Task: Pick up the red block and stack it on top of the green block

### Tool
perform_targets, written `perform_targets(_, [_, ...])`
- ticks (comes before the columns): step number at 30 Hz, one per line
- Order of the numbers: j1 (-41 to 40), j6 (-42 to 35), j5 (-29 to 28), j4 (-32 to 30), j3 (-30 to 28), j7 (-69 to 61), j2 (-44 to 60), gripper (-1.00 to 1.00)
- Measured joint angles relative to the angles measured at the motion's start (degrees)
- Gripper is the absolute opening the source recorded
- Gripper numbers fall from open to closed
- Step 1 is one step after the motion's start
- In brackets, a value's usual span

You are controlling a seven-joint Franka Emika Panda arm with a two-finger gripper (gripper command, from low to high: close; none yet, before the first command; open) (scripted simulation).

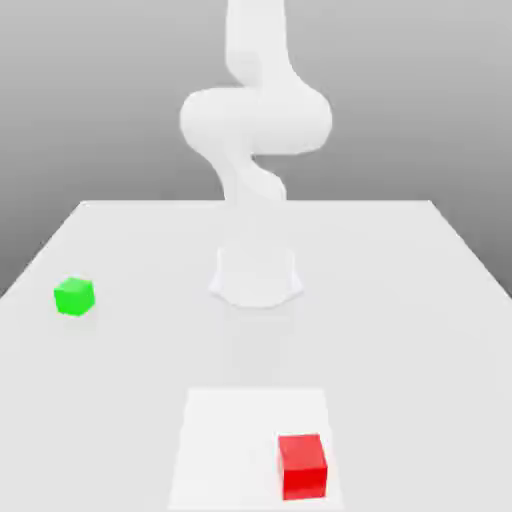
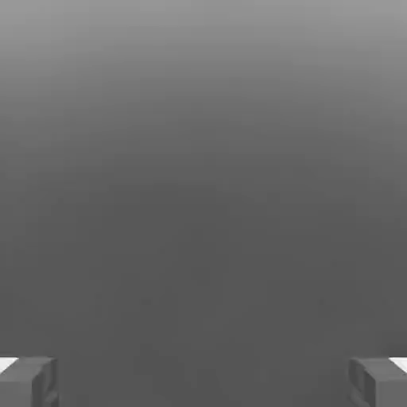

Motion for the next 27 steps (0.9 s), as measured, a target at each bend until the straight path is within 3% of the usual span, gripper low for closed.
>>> perform_targets(27, [2.50,25.39,-2.52,-10.44,3.03,2.07,56.42,0.00])
